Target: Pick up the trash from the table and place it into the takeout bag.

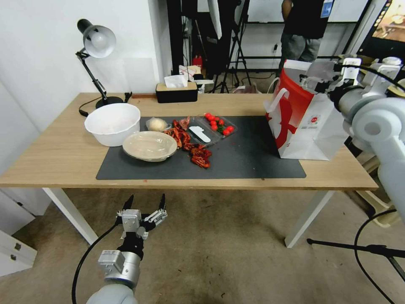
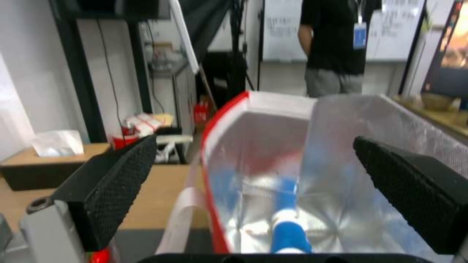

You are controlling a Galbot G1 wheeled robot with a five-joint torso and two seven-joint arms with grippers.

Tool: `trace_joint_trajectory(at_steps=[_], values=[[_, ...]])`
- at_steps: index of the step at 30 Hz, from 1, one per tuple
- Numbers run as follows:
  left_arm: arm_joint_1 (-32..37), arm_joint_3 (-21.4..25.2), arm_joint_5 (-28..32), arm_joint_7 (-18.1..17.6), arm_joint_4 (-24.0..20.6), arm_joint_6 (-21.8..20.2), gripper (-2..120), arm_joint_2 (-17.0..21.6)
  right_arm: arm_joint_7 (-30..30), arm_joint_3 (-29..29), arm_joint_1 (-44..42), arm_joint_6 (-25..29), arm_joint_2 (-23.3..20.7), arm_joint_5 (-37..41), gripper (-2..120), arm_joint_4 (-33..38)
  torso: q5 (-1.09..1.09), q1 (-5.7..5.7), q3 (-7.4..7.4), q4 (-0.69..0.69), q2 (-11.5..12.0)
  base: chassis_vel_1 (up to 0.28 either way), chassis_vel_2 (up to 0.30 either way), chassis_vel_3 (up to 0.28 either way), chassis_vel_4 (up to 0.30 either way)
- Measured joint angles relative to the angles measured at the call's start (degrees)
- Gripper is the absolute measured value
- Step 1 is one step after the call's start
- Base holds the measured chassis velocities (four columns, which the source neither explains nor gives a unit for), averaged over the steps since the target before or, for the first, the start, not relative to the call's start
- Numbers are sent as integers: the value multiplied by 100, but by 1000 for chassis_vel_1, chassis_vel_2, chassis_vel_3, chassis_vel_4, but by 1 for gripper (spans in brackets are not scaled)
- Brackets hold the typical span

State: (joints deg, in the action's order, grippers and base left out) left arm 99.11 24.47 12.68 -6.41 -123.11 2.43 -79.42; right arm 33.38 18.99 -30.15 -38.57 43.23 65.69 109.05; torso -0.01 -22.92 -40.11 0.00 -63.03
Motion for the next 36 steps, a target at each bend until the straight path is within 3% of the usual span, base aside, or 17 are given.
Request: trace_joint_trajectory(at_steps=[9,12,13,16,21,27,29,36], values=[[19,23,-12,-2,-16,31,100,-28,-638,104,-760,991,1,-1027,100,499,1,0,0,0,0,0,0,0,0],[13,24,-15,-1,-11,48,100,-32,-968,278,-1460,1648,-71,-1694,100,792,0,0,0,-1,0,0,0,0,0],[13,24,-15,-1,-11,48,100,-32,-968,278,-1460,1648,-71,-1694,100,792,0,0,0,-1,0,0,0,0,0],[5,14,-16,0,0,51,100,-34,-1108,502,-2467,2408,-54,-2510,100,1096,1,0,0,-2,0,0,0,0,0],[7,5,-16,3,6,62,100,-17,-1194,882,-3336,2949,77,-2709,100,1422,0,0,1,0,0,0,0,0,0],[8,-25,-16,5,-18,87,100,-13,-1329,1126,-4554,3288,693,-3148,100,1888,0,0,1,0,0,0,0,0,0],[9,-43,-16,-6,-53,88,100,-12,-1539,1127,-5041,3623,974,-3366,100,1927,2,0,1,-2,0,0,0,0,0],[12,-36,-9,-10,-84,91,100,11,-1906,1087,-5776,4420,1357,-3743,100,1817,-1,0,1,0,0,0,0,0,0]])
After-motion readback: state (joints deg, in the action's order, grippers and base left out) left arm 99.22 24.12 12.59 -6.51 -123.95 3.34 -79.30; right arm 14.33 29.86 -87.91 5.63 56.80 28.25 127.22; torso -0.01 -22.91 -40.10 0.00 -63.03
